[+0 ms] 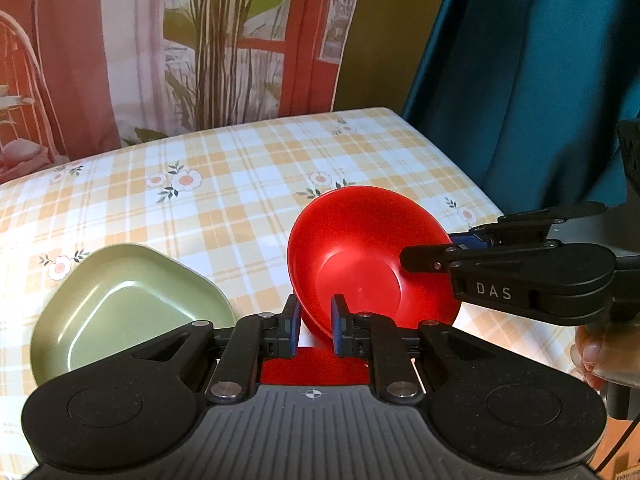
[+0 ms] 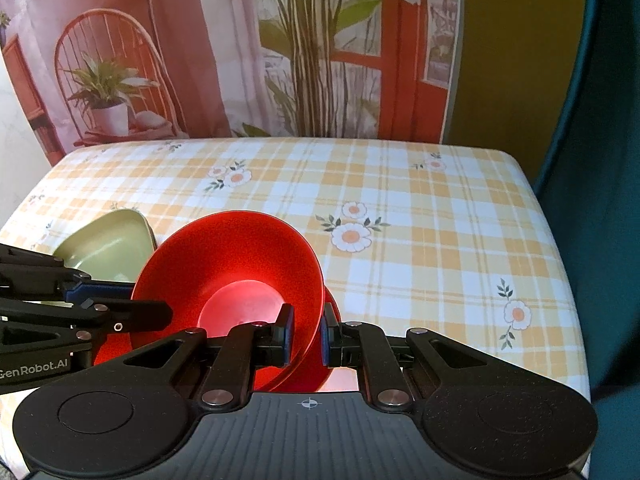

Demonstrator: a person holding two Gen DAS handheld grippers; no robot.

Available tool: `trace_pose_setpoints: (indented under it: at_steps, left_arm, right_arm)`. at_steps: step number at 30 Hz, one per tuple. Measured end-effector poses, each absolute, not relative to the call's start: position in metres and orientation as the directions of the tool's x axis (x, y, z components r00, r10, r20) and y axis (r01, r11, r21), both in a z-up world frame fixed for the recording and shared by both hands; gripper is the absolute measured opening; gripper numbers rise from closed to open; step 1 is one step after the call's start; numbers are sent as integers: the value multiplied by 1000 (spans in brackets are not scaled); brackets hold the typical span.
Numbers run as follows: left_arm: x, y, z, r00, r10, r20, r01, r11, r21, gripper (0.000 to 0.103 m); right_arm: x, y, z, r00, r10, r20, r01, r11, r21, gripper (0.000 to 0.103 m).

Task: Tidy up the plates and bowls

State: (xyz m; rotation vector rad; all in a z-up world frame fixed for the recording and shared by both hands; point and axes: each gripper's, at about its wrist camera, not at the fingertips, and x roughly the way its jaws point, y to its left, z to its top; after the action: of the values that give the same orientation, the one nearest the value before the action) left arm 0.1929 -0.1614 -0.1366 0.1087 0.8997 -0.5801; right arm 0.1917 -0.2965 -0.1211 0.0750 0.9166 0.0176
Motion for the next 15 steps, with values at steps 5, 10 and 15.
trace_pose_setpoints:
  at_steps: [5, 10, 15]
  left_arm:
    - [194, -166, -141, 476, -424, -770, 536, 834, -129, 17]
    - [194, -168, -145, 472, -416, -778, 540, 833, -118, 17]
    - [194, -168, -149, 473, -409, -780, 537, 836, -112, 18]
  right_arm:
    - [190, -299, -127, 600, 45, -798, 21, 997, 72, 12]
    - [190, -299, -129, 601, 41, -798, 21, 998, 67, 12]
    - [190, -298, -128, 606, 34, -795, 18, 998, 57, 14]
